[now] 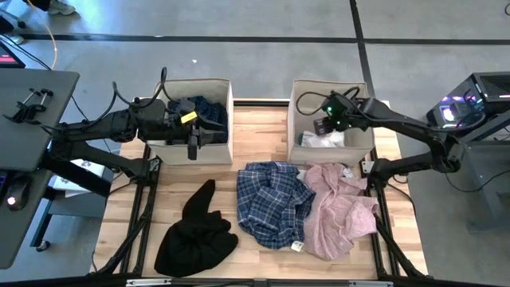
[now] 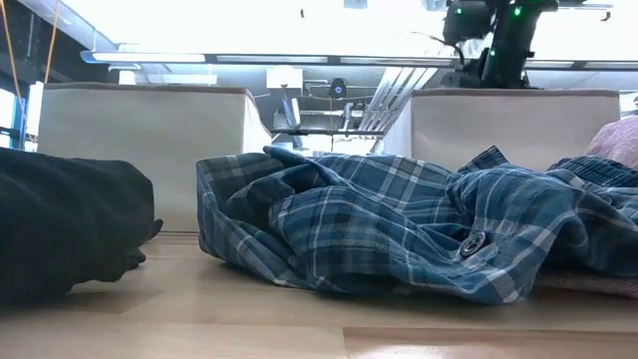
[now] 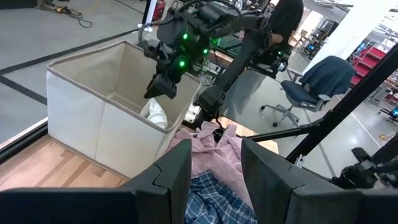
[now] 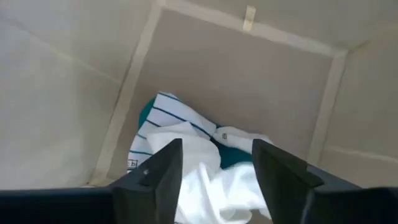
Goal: Sort clothes
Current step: Put the pink shirt into the right laundry bin
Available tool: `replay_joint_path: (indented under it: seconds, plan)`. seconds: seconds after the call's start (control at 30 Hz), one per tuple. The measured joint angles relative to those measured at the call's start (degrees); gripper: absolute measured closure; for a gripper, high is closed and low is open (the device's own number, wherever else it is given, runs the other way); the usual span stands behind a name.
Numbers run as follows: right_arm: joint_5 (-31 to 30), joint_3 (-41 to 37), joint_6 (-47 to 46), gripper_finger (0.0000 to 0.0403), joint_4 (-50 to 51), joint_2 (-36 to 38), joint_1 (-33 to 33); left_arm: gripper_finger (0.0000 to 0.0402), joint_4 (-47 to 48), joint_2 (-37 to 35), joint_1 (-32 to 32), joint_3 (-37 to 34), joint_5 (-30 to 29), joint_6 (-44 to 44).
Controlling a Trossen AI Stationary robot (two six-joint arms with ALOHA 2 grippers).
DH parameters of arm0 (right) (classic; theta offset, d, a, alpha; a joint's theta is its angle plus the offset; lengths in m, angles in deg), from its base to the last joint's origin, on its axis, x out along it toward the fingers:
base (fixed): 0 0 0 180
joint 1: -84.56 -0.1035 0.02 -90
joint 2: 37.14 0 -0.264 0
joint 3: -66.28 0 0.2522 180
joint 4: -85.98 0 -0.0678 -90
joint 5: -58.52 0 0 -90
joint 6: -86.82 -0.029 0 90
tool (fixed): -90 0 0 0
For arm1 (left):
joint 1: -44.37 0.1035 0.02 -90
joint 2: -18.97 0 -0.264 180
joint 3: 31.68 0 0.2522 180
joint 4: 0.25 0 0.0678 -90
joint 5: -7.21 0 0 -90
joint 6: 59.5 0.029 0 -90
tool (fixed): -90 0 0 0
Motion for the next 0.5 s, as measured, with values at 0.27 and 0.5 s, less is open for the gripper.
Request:
replay_joint_path:
  seconds: [0.27, 0.5]
  plan:
    - [-0.77, 10.7, 2.85, 0.0198, 4.58, 0.07, -0.42, 0.0275, 0.0, 0.0, 0.0, 0.0, 0.0, 0.02]
    - [-0.48, 21.05, 5.86, 0.021, 6.8, 0.11, -7.04, 0.0275, 0.03, 0.0, -0.01, 0.0, 0.0, 0.02]
